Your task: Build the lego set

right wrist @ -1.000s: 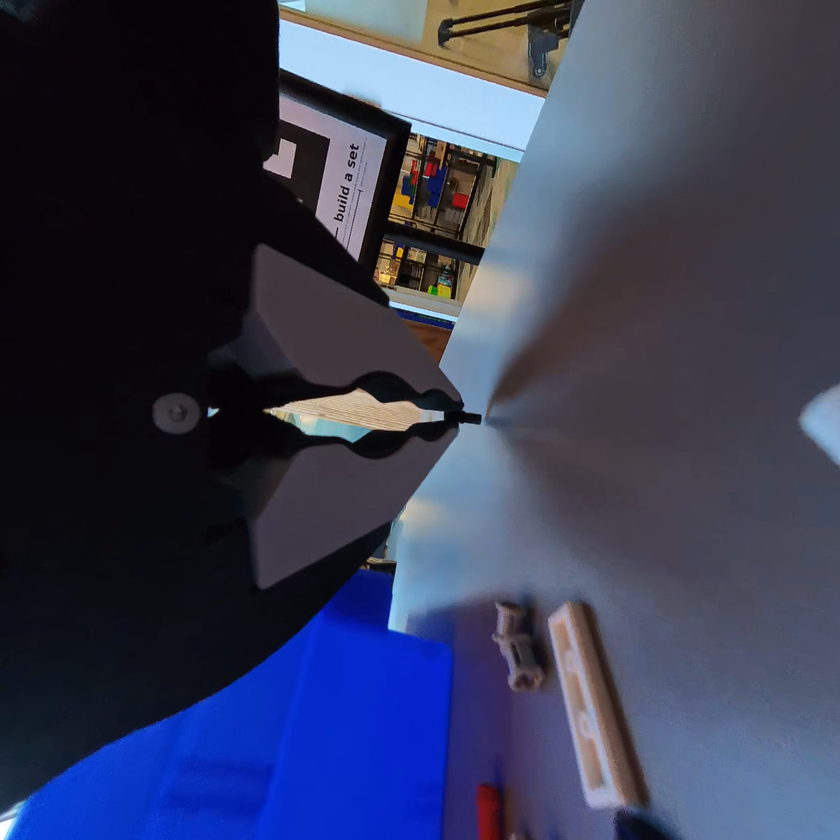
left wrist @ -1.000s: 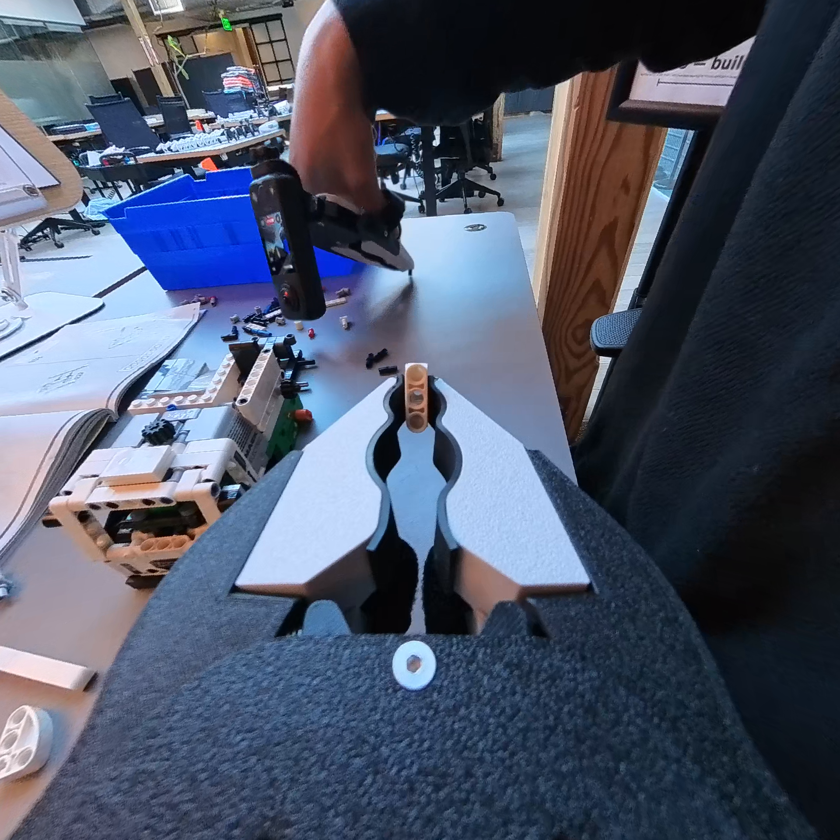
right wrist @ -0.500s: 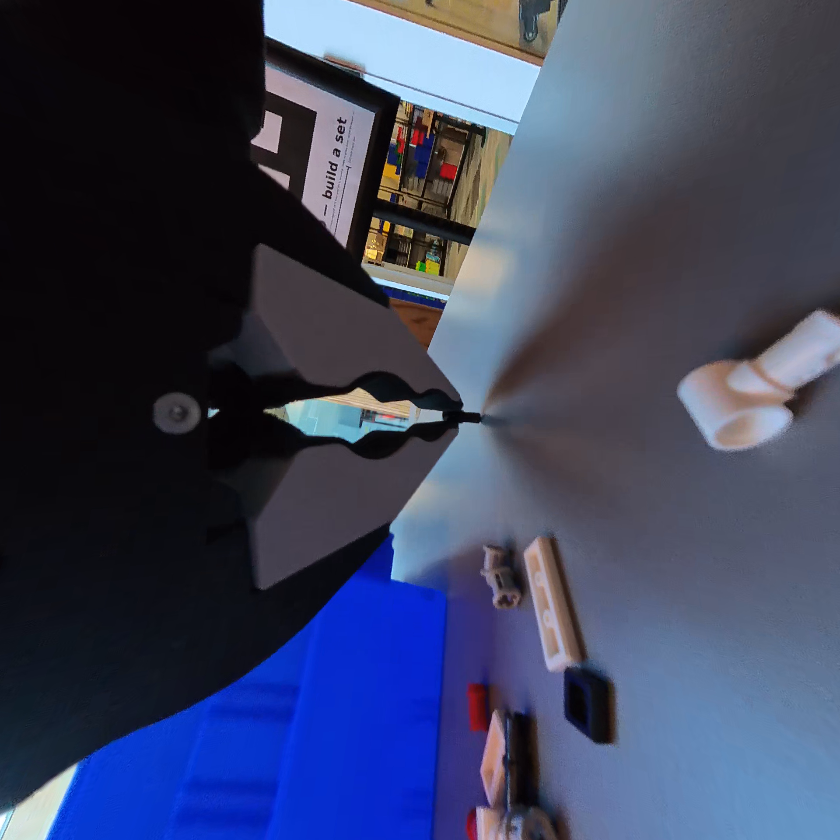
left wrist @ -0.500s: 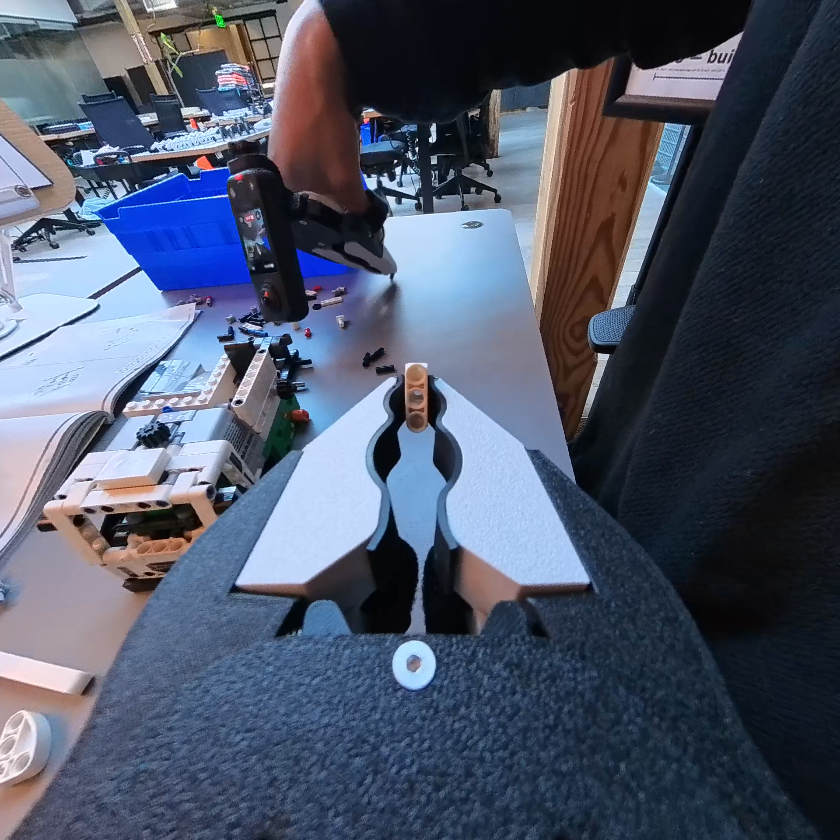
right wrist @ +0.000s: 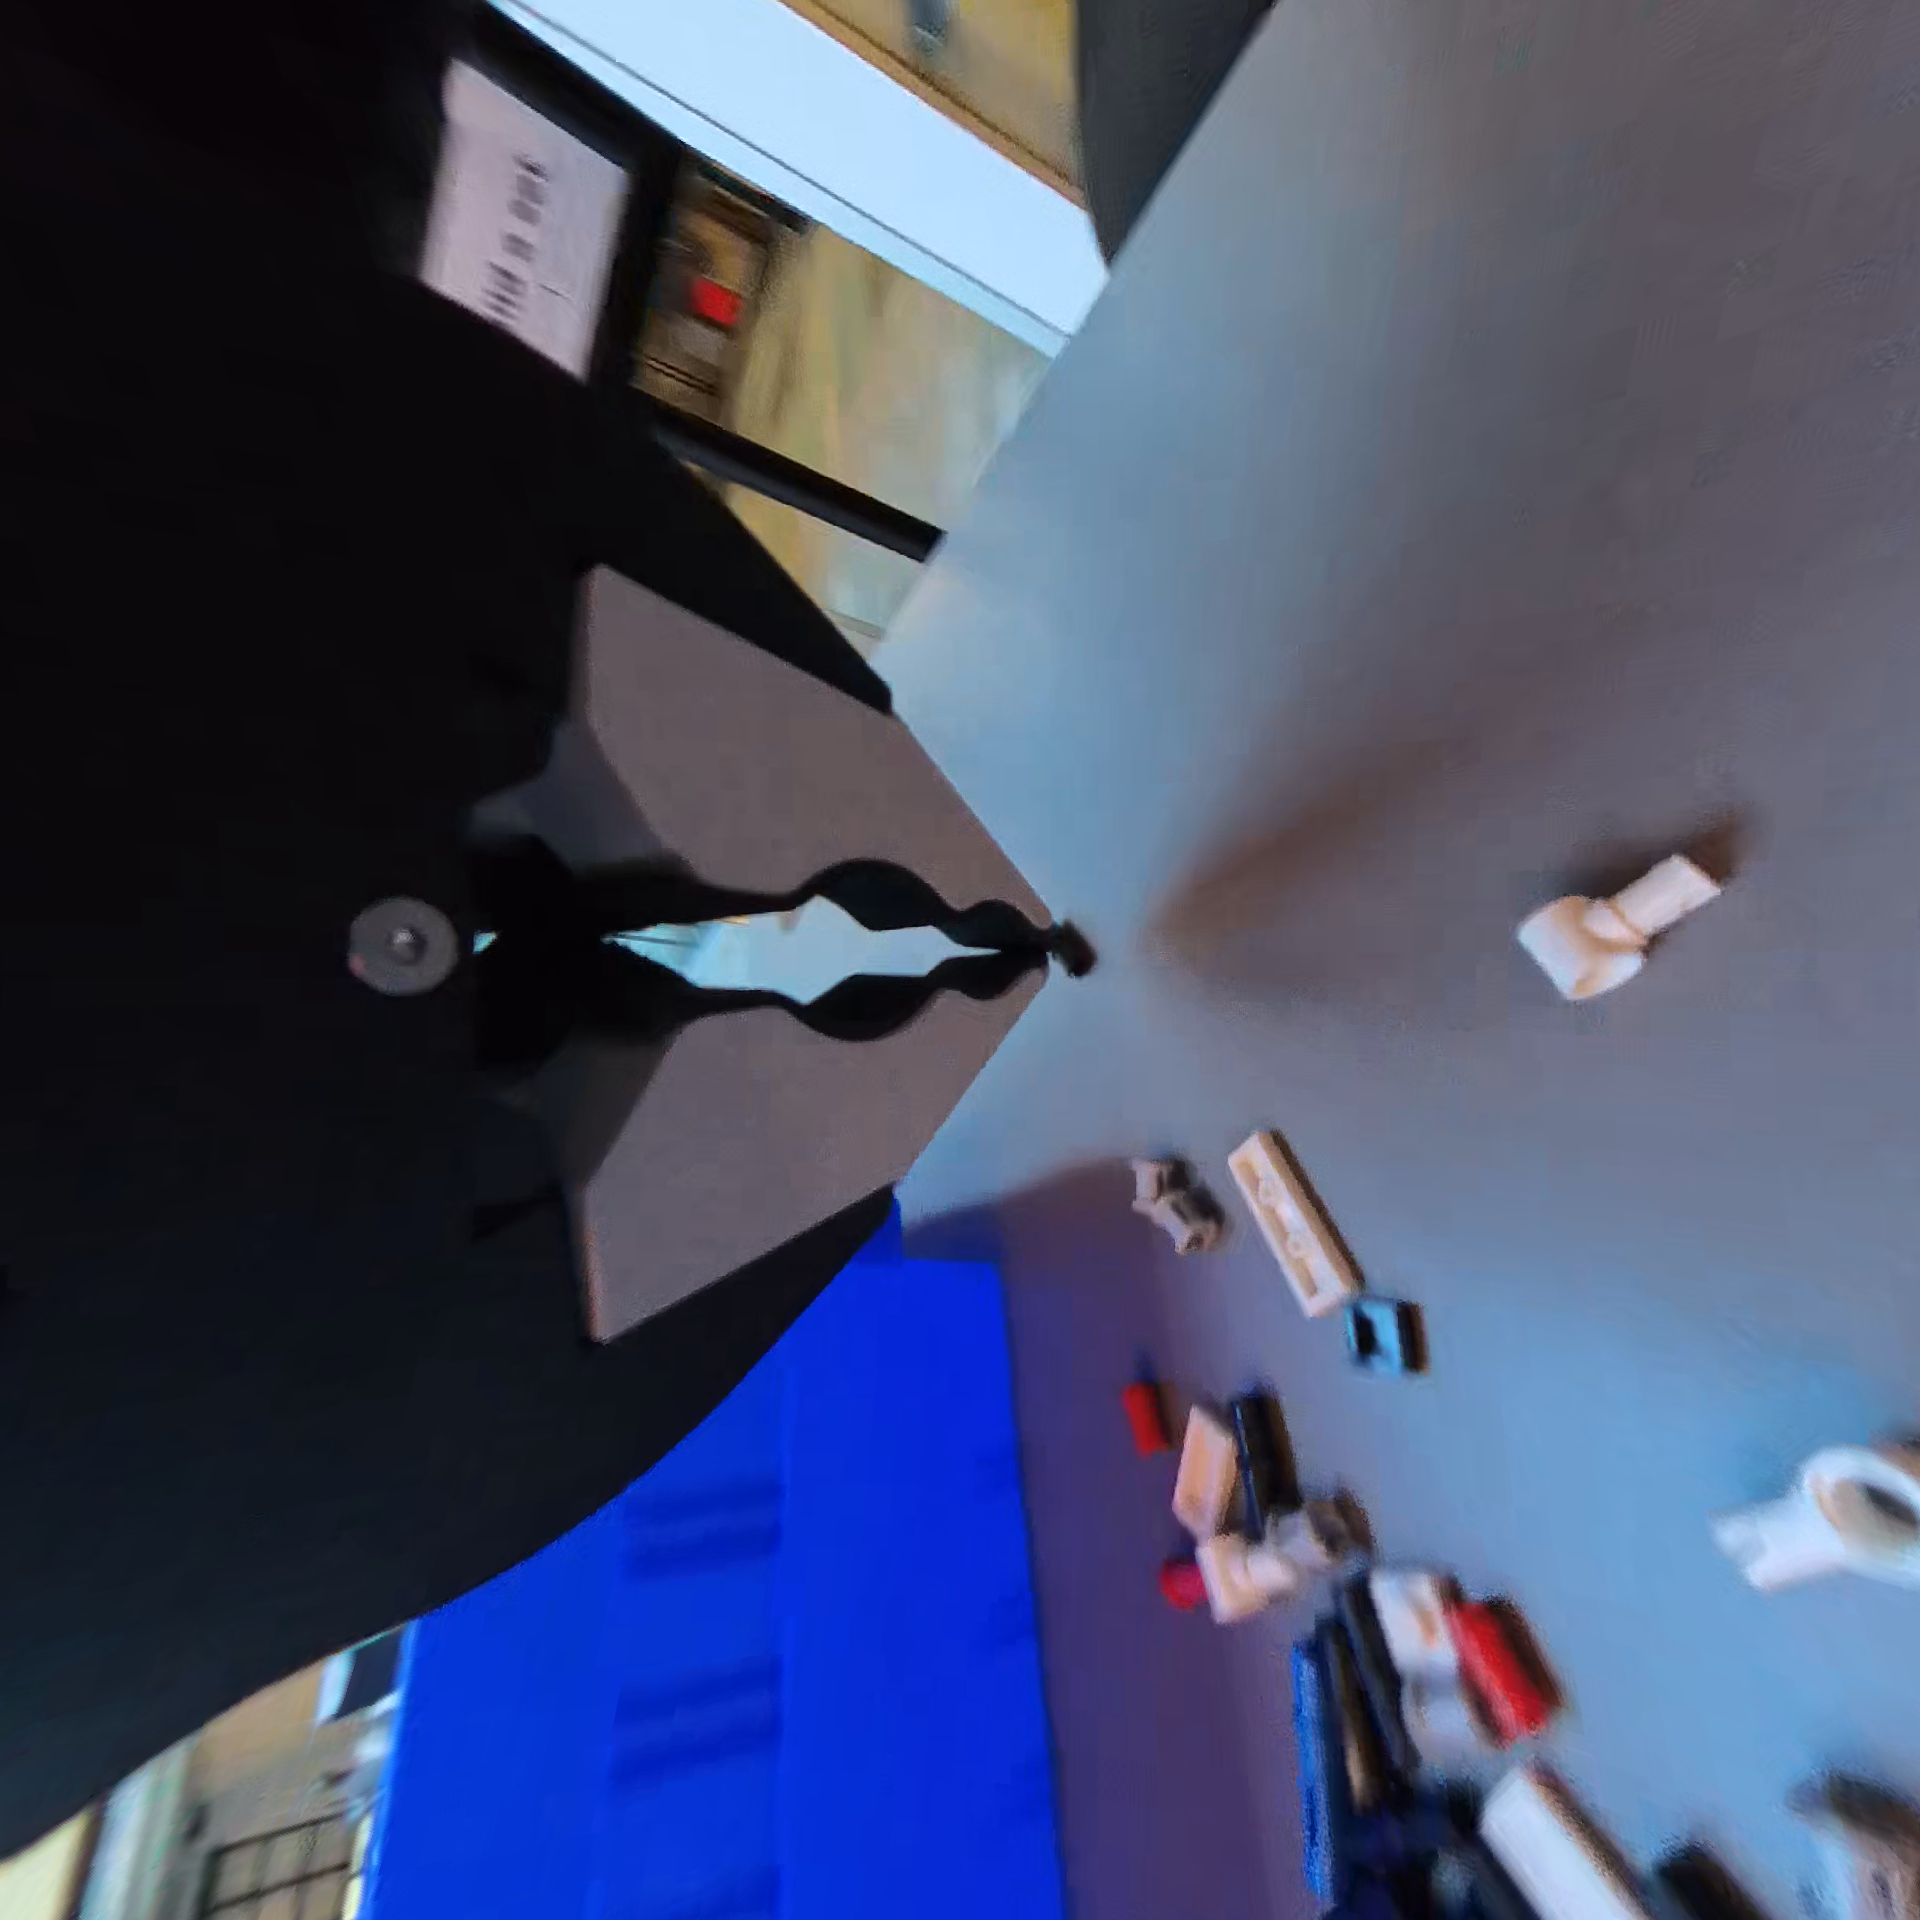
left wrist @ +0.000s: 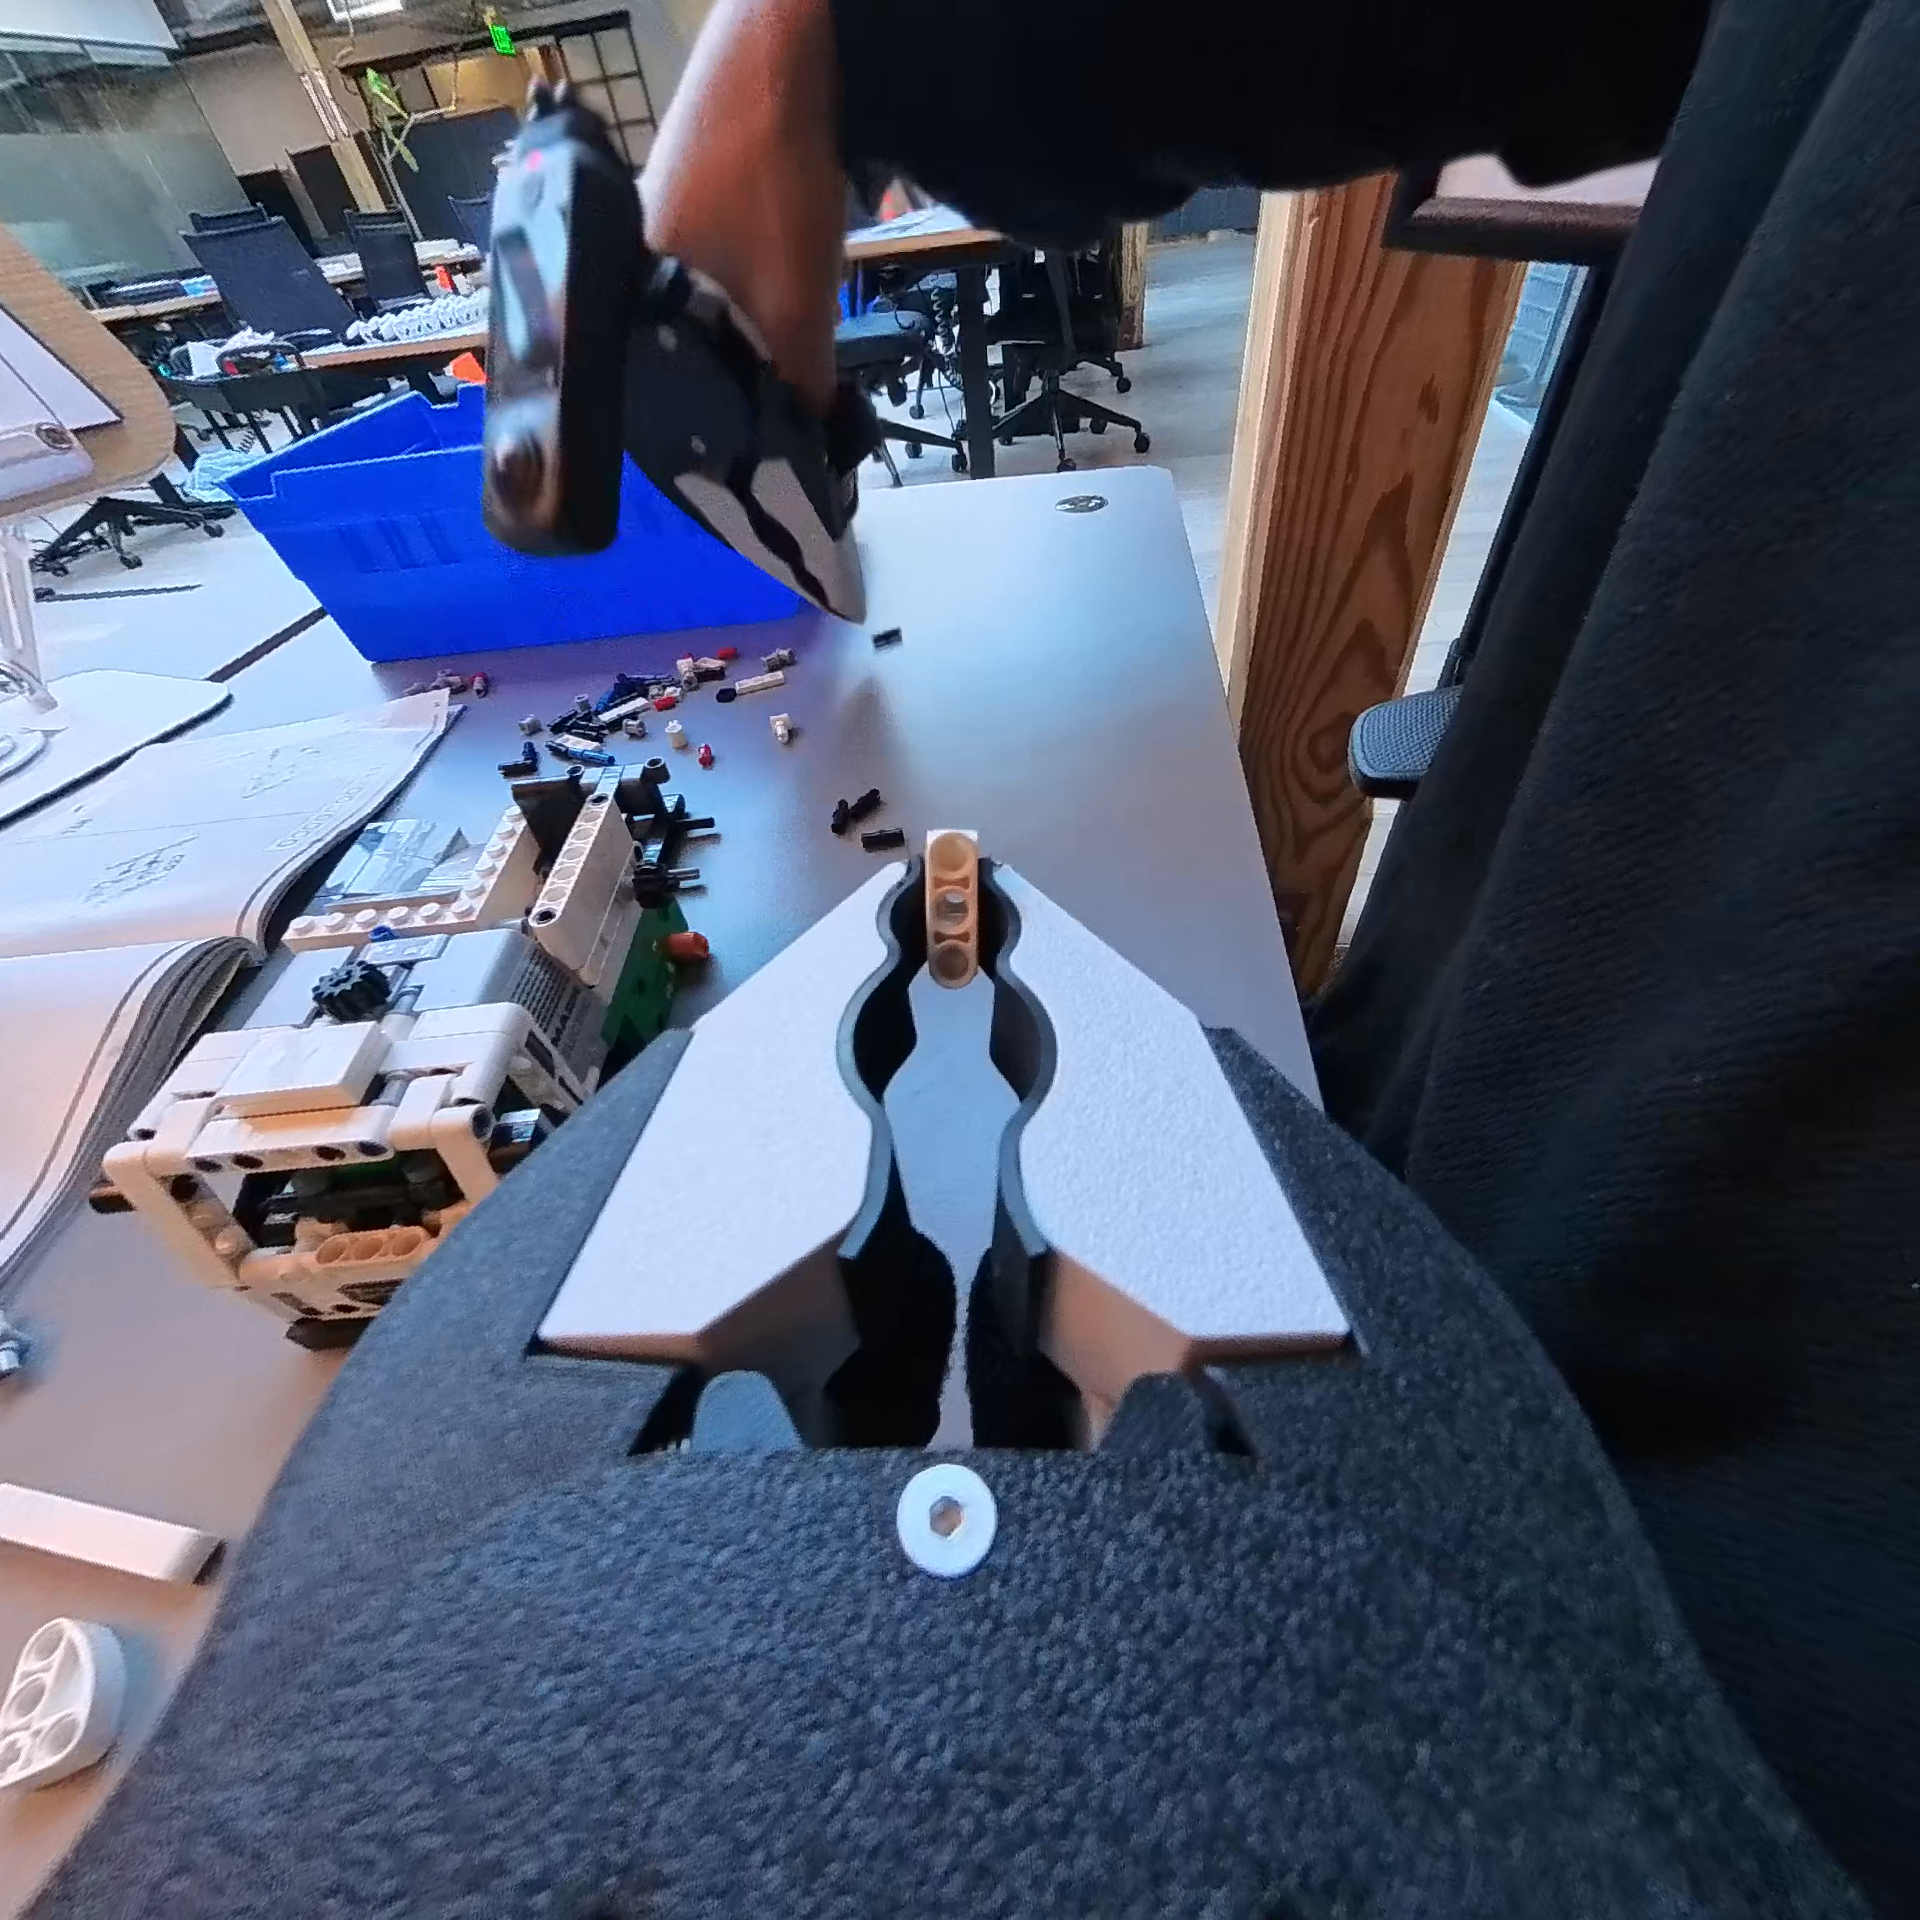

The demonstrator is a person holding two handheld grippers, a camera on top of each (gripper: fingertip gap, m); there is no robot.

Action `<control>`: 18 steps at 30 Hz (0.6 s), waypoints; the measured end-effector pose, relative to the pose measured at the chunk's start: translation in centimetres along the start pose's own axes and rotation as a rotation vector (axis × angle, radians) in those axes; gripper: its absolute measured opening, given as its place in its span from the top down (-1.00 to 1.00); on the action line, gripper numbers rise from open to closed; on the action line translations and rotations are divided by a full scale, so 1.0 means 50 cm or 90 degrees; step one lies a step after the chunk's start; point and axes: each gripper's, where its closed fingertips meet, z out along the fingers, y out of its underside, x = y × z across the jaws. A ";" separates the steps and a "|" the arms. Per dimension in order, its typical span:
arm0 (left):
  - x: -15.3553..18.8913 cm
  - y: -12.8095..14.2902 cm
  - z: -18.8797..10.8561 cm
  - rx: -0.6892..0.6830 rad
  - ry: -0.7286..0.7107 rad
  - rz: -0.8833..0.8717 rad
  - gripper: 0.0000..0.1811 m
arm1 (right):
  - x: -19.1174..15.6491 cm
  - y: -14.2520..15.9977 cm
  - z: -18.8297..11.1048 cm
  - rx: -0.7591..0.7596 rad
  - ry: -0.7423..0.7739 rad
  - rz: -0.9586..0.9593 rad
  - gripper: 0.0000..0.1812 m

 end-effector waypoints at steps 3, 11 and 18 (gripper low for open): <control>0.000 0.001 0.000 -0.002 0.000 0.000 0.93 | 0.018 -0.021 -0.024 0.212 0.045 0.106 0.99; 0.005 -0.004 0.005 0.002 0.013 -0.003 0.93 | 0.011 -0.002 0.017 0.528 0.094 0.367 0.81; 0.000 0.003 0.003 -0.005 0.003 -0.004 0.93 | 0.007 -0.001 0.033 0.500 0.068 0.323 0.88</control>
